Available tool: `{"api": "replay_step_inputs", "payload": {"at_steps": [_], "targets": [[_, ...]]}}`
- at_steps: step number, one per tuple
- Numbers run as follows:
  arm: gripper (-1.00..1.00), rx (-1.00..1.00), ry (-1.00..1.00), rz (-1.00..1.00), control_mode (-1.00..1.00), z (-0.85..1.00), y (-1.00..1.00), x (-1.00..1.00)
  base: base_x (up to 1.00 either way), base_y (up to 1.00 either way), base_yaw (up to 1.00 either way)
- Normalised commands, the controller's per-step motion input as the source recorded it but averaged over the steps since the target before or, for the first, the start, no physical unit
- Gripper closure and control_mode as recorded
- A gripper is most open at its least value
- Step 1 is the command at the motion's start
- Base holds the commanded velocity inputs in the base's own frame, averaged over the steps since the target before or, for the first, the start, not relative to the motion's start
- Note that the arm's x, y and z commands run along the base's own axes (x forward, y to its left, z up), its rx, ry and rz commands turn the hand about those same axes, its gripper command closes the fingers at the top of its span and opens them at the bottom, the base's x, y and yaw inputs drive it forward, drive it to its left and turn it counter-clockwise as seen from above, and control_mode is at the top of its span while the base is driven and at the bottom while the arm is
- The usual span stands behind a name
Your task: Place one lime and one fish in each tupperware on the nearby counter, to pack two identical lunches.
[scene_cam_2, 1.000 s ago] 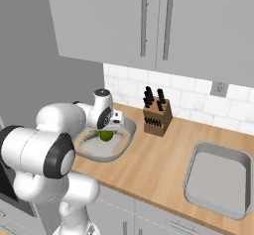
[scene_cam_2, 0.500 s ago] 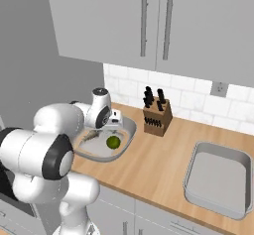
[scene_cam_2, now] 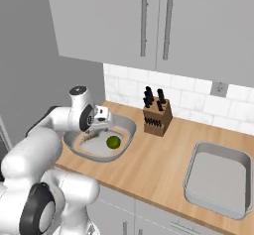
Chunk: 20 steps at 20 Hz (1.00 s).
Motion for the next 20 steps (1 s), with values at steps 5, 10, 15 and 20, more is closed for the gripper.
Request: {"api": "replay_step_inputs", "payload": {"at_steps": [5, 10, 15, 20], "targets": [[-1.0, 0.07, -0.24, -0.13, -1.0, 0.81, 0.0, -0.79, 0.0, 0.0, 0.0], [-1.0, 0.1, -0.11, -0.08, -1.0, 0.78, 0.0, -0.73, 0.0, 0.0, 0.0], [-1.0, 0.08, -0.1, -0.06, -1.0, 0.63, 0.0, -0.76, 0.0, 0.0, 0.0], [-1.0, 0.0, -0.09, -0.05, -1.0, 0.23, 0.0, -0.87, 0.0, 0.0, 0.0]]}}
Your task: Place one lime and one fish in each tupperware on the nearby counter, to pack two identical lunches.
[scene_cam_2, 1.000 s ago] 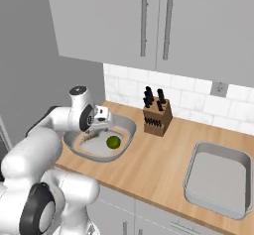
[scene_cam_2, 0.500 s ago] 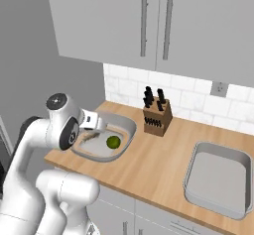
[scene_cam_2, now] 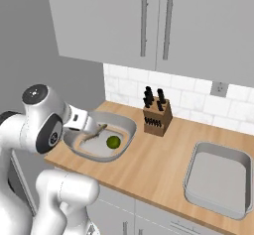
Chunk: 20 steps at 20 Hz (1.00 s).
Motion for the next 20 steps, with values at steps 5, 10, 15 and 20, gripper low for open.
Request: {"api": "replay_step_inputs", "payload": {"at_steps": [5, 10, 15, 20], "targets": [[-1.0, 0.0, -0.14, -0.01, -1.0, -0.14, 0.01, -0.9, 0.0, 0.0, 0.0], [-1.0, 0.0, -0.01, 0.01, -1.0, -0.16, 0.0, -0.14, 0.0, 0.0, 0.0], [-1.0, 0.0, 0.0, 0.0, -1.0, -0.01, 0.0, -0.03, 0.0, 0.0, 0.0], [-1.0, 0.0, -0.01, 0.0, 1.0, -0.08, 0.0, -0.31, -0.16, 0.0, 0.0]]}}
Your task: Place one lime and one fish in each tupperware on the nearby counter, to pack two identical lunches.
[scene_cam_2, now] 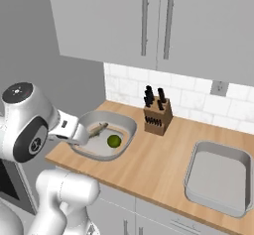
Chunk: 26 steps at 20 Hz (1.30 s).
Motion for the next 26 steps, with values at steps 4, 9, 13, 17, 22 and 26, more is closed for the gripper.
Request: {"api": "replay_step_inputs", "payload": {"at_steps": [4, 9, 13, 17, 22, 26], "targets": [[-1.0, 0.0, 0.0, 0.0, 1.0, 0.0, 0.0, 0.0, -1.0, 0.02, 0.0], [-1.0, 0.0, 0.0, 0.0, 1.0, 0.0, 0.0, 0.0, -0.75, 0.45, 0.22], [-1.0, 0.0, 0.0, 0.0, 1.0, 0.0, 0.0, 0.0, -0.4, 0.47, 0.78], [-1.0, 0.0, 0.0, 0.0, 1.0, 0.0, 0.0, 0.0, -0.28, 0.13, 0.88], [-1.0, 0.0, 0.0, 0.0, 1.0, 0.0, 0.0, 0.0, 0.0, 0.0, 1.0], [-1.0, 0.0, 0.0, 0.0, 1.0, 0.0, 0.0, 0.0, 0.0, 0.09, 1.0]]}}
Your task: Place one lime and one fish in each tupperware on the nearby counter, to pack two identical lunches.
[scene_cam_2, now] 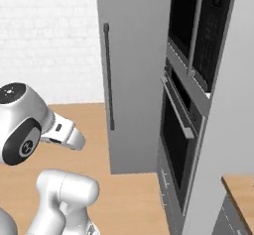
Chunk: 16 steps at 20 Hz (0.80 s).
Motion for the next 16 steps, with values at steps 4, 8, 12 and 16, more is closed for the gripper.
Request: {"api": "replay_step_inputs", "payload": {"at_steps": [4, 8, 12, 16], "targets": [[-1.0, 0.0, 0.0, 0.0, 1.0, 0.0, 0.0, 0.0, 0.0, 0.02, 1.0], [-1.0, 0.0, 0.0, 0.0, 1.0, 0.0, 0.0, 0.0, 0.15, 0.0, 0.97], [-1.0, 0.0, 0.0, 0.0, 1.0, 0.0, 0.0, 0.0, 0.81, 0.06, 0.59], [-1.0, 0.0, 0.0, 0.0, 1.0, 0.0, 0.0, 0.0, 1.0, 0.24, 0.22]]}}
